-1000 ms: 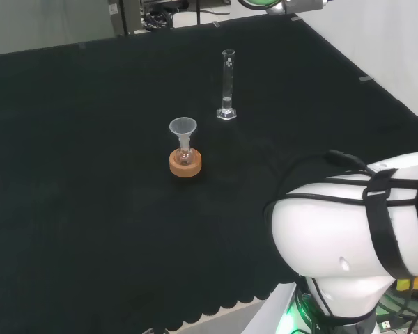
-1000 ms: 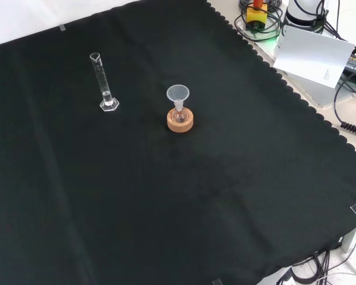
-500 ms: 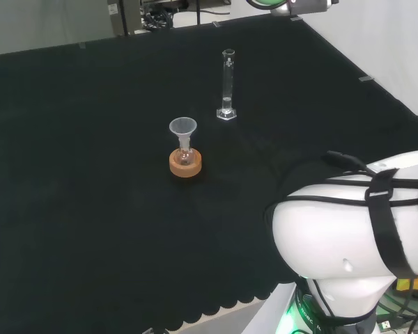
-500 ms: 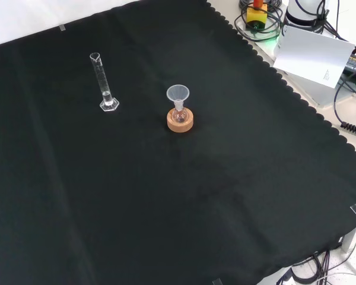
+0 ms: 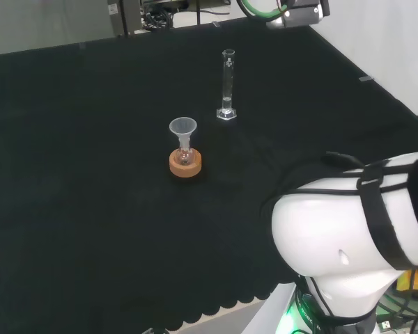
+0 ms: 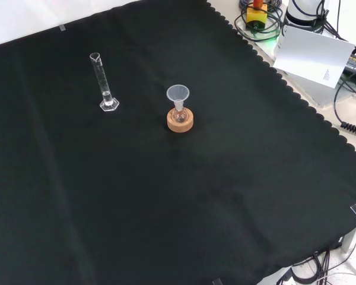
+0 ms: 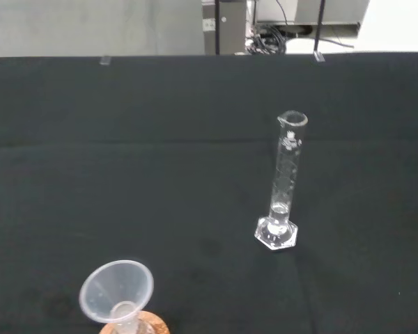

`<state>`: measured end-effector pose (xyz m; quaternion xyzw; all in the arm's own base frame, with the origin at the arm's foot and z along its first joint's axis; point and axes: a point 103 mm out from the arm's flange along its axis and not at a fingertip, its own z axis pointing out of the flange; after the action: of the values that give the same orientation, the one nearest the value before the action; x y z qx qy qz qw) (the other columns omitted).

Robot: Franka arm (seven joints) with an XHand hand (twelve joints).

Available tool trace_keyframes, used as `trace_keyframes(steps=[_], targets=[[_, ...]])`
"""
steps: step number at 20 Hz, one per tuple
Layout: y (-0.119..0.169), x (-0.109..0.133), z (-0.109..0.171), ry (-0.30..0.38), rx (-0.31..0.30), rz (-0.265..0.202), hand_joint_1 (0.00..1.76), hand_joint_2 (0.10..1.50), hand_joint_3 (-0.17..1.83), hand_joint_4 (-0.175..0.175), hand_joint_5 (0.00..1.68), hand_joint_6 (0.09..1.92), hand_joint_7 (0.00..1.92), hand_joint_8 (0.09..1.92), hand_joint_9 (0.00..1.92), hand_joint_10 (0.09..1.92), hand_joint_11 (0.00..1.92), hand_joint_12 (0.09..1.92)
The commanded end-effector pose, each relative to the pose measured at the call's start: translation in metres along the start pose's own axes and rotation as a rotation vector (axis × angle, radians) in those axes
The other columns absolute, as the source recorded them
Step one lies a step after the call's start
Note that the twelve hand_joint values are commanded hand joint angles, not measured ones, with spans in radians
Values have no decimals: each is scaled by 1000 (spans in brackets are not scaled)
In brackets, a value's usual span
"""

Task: Pick up the graduated cylinder.

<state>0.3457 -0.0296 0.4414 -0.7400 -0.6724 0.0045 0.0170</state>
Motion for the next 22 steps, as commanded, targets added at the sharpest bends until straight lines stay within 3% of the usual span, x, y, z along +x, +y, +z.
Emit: trace_keyframes(steps=[1,5,9,11,22], targets=[[96,-37,73,54,12,41,128,1385,19,-40,235,87,23,513,440,87,20,1397],[125,-44,93,86,0,39,172,1365,9,-45,250,87,43,553,448,108,37,1396],[143,-51,113,112,2,37,217,1335,-5,-51,266,87,45,597,287,544,53,1398],[151,-54,122,118,8,35,231,1324,-11,-53,270,87,46,606,251,639,57,1401],[178,-72,154,172,11,21,280,1290,-29,-57,278,87,56,621,243,698,70,1398]])
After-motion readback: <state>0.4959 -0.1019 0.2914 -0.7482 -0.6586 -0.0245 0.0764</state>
